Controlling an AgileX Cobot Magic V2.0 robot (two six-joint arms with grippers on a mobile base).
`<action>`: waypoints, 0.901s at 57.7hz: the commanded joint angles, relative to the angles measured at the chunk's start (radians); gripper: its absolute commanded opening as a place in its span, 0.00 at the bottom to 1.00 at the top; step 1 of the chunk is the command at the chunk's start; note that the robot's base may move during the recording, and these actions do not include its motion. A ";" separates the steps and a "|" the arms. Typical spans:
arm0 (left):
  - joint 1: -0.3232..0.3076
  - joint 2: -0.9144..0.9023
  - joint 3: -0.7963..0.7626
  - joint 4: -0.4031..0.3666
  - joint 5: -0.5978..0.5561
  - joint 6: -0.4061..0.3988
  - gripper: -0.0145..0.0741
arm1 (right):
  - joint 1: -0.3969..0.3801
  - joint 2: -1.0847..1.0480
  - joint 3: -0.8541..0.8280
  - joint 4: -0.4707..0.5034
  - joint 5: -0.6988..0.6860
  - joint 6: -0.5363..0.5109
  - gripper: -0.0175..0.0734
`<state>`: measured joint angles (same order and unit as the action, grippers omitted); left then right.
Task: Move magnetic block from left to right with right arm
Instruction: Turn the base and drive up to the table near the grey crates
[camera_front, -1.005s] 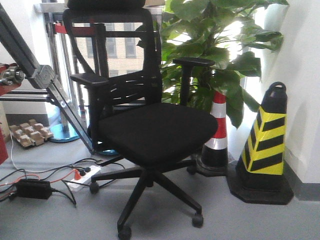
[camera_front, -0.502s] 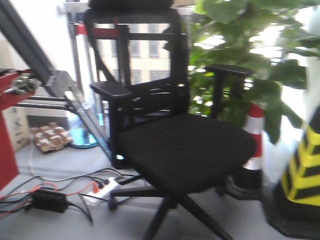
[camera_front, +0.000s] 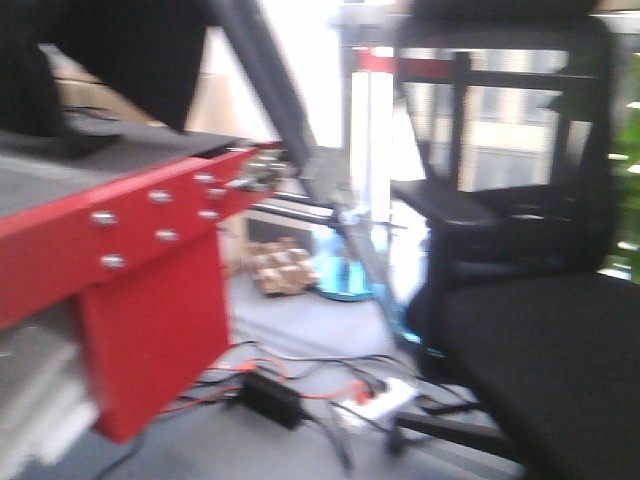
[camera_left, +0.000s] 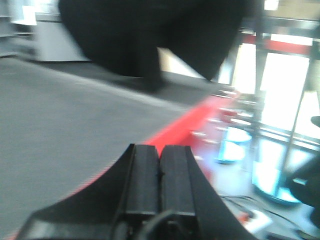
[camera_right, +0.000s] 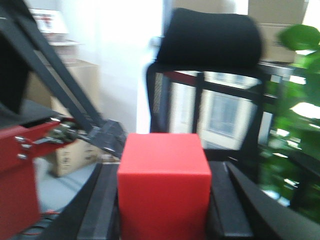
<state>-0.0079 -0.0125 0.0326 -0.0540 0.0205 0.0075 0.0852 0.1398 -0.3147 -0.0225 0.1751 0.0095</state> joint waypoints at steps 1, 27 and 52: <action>0.000 -0.010 0.008 -0.003 -0.083 -0.007 0.02 | -0.004 0.009 -0.030 -0.011 -0.088 -0.010 0.46; 0.000 -0.010 0.008 -0.003 -0.083 -0.007 0.02 | -0.004 0.009 -0.030 -0.011 -0.088 -0.010 0.46; 0.000 -0.010 0.008 -0.003 -0.083 -0.007 0.02 | -0.004 0.009 -0.030 -0.011 -0.088 -0.010 0.46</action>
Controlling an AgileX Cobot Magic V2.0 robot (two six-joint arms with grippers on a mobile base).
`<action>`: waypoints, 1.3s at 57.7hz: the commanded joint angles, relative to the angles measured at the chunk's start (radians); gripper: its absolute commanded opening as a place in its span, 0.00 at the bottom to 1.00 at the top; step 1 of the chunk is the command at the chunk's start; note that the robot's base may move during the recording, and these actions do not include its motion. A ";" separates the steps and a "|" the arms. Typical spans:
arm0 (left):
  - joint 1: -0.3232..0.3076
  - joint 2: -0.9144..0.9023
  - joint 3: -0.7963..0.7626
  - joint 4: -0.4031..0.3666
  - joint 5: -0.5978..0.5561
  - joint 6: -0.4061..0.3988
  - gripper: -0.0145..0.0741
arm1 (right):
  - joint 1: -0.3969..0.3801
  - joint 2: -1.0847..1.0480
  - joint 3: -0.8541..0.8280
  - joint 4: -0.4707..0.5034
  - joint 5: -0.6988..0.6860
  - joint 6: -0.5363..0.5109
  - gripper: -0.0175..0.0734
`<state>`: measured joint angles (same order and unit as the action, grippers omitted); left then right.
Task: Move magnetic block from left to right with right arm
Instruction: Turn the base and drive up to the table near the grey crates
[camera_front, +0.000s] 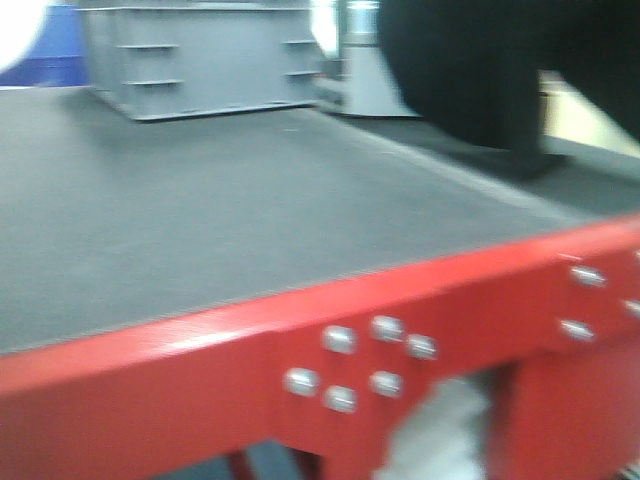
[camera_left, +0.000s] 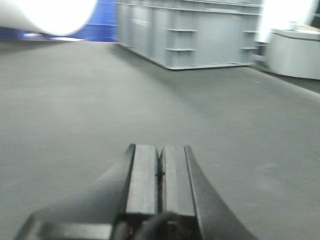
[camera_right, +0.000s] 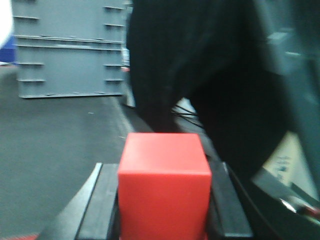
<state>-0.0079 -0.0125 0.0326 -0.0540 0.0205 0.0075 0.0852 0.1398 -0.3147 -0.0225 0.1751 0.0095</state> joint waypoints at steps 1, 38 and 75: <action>0.000 -0.010 0.008 -0.003 -0.083 -0.007 0.02 | -0.004 0.009 -0.030 -0.011 -0.088 -0.010 0.46; 0.000 -0.010 0.008 -0.003 -0.083 -0.007 0.02 | -0.004 0.009 -0.030 -0.011 -0.088 -0.010 0.46; 0.000 -0.010 0.008 -0.003 -0.083 -0.007 0.02 | -0.004 0.009 -0.030 -0.011 -0.088 -0.010 0.46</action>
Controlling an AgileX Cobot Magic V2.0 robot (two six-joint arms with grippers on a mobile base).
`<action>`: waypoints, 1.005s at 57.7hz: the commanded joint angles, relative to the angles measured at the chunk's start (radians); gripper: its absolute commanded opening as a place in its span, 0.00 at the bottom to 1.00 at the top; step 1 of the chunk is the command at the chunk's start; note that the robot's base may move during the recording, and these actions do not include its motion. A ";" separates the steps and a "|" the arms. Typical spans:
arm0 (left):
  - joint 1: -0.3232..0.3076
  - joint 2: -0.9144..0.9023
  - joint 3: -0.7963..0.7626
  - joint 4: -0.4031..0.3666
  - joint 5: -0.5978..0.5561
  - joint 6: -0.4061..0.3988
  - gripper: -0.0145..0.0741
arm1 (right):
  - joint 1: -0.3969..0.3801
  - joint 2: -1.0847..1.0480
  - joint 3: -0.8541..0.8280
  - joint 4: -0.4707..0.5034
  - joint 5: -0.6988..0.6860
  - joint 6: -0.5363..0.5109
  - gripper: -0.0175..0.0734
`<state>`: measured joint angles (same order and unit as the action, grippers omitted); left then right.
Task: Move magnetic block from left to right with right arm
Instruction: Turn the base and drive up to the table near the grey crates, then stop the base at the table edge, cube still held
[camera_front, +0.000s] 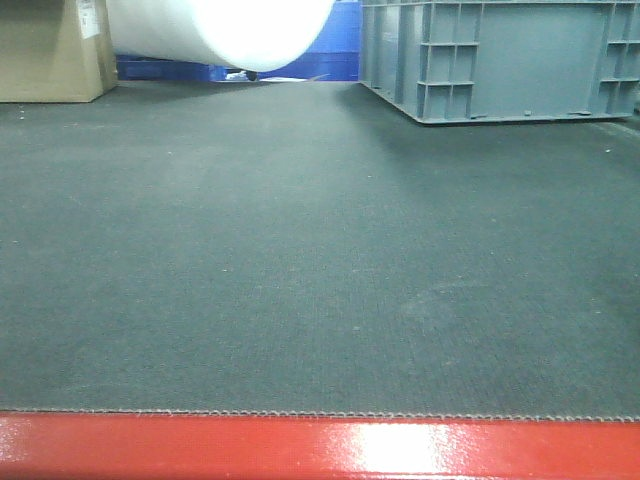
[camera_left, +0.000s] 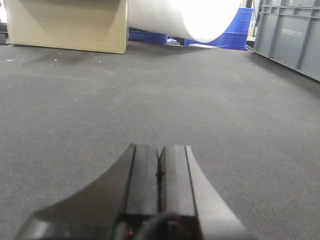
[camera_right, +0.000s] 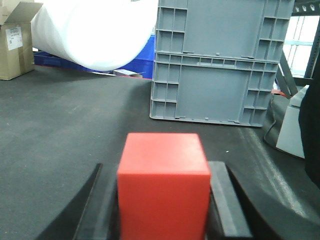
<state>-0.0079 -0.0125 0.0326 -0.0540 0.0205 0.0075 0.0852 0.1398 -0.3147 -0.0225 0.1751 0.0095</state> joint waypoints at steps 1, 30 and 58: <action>0.000 -0.010 0.008 -0.003 -0.083 -0.007 0.02 | -0.004 0.009 -0.030 -0.011 -0.088 -0.010 0.46; 0.000 -0.010 0.008 -0.003 -0.083 -0.007 0.02 | -0.004 0.009 -0.030 -0.011 -0.088 -0.010 0.46; 0.000 -0.010 0.008 -0.003 -0.083 -0.007 0.02 | -0.004 0.009 -0.030 -0.011 -0.088 -0.010 0.46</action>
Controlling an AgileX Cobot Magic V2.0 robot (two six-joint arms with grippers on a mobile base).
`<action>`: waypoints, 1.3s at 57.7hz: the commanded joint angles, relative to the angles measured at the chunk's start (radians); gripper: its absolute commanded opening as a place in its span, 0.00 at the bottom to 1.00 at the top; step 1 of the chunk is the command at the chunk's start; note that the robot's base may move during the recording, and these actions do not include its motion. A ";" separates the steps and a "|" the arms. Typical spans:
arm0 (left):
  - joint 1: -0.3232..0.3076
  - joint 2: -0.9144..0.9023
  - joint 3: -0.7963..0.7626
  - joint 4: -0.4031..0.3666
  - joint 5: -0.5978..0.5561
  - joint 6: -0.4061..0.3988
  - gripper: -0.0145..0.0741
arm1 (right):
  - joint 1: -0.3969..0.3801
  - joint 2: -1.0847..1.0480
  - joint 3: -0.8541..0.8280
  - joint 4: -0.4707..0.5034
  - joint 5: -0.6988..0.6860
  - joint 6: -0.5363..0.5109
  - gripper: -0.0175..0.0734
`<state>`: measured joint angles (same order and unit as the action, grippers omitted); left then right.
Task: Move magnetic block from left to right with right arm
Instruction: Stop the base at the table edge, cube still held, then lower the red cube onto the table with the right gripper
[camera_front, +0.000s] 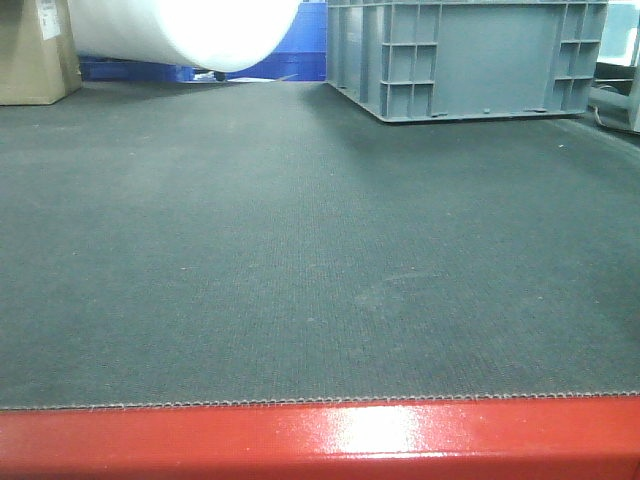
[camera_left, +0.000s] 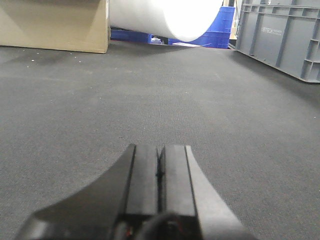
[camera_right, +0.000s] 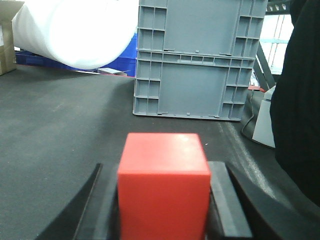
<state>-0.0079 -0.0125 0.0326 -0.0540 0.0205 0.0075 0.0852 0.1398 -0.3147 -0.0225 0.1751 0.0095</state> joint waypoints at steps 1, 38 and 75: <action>0.000 -0.010 0.008 -0.003 -0.083 -0.007 0.02 | -0.004 0.009 -0.030 -0.011 -0.088 -0.010 0.46; 0.000 -0.010 0.008 -0.003 -0.083 -0.007 0.02 | 0.000 0.347 -0.208 0.094 0.021 0.006 0.46; 0.000 -0.010 0.008 -0.003 -0.083 -0.007 0.02 | 0.352 1.155 -0.588 0.049 0.480 0.253 0.46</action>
<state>-0.0079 -0.0125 0.0326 -0.0540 0.0205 0.0075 0.4045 1.2289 -0.8062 0.0409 0.6390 0.1468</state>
